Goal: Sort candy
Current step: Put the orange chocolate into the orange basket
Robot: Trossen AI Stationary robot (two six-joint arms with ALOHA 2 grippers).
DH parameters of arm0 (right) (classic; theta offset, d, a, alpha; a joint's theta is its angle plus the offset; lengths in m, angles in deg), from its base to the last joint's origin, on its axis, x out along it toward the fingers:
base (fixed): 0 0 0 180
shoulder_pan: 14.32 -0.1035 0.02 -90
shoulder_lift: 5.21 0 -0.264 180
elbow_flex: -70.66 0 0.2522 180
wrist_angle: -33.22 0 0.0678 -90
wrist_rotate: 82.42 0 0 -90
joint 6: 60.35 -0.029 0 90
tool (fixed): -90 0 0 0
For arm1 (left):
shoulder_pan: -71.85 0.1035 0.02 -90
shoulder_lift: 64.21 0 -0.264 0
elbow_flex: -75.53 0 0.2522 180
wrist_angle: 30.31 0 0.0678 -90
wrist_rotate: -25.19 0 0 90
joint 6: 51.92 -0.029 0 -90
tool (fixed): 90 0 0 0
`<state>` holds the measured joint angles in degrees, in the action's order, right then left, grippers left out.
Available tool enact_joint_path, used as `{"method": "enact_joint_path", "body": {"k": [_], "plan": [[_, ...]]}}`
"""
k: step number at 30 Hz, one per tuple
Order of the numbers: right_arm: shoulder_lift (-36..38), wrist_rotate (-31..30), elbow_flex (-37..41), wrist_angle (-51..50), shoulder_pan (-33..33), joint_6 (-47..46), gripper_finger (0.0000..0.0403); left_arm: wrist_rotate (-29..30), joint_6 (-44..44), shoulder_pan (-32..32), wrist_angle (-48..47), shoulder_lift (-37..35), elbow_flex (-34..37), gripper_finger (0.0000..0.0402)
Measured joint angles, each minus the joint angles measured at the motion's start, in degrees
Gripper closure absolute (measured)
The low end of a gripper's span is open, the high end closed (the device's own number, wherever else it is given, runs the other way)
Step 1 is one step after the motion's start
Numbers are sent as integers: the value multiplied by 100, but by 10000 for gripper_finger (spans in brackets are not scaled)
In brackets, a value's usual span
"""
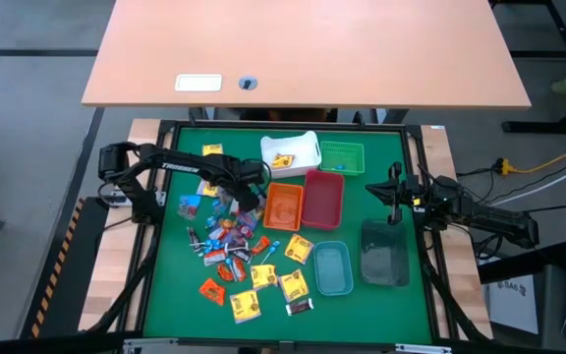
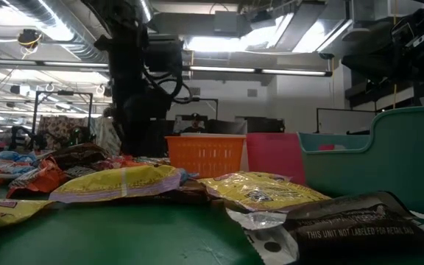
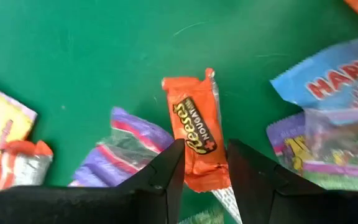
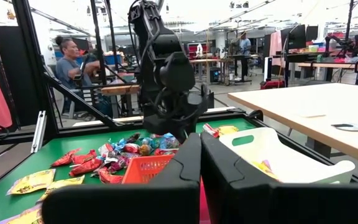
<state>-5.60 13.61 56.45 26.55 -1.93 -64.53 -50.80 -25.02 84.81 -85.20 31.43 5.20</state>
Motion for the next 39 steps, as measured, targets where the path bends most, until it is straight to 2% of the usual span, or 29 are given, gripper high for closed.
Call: {"method": "enact_joint_path", "body": {"k": [4, 27, 39], "plan": [[0, 1, 0, 0, 1, 0, 400, -15, 303, 56, 230, 0, 176, 292], [0, 1, 0, 0, -1, 2, 400, 108, 127, 194, 472, 264, 219, 293], [0, 0, 0, 0, -1, 2, 400, -85, 108, 196, 472, 262, 213, 370]]}}
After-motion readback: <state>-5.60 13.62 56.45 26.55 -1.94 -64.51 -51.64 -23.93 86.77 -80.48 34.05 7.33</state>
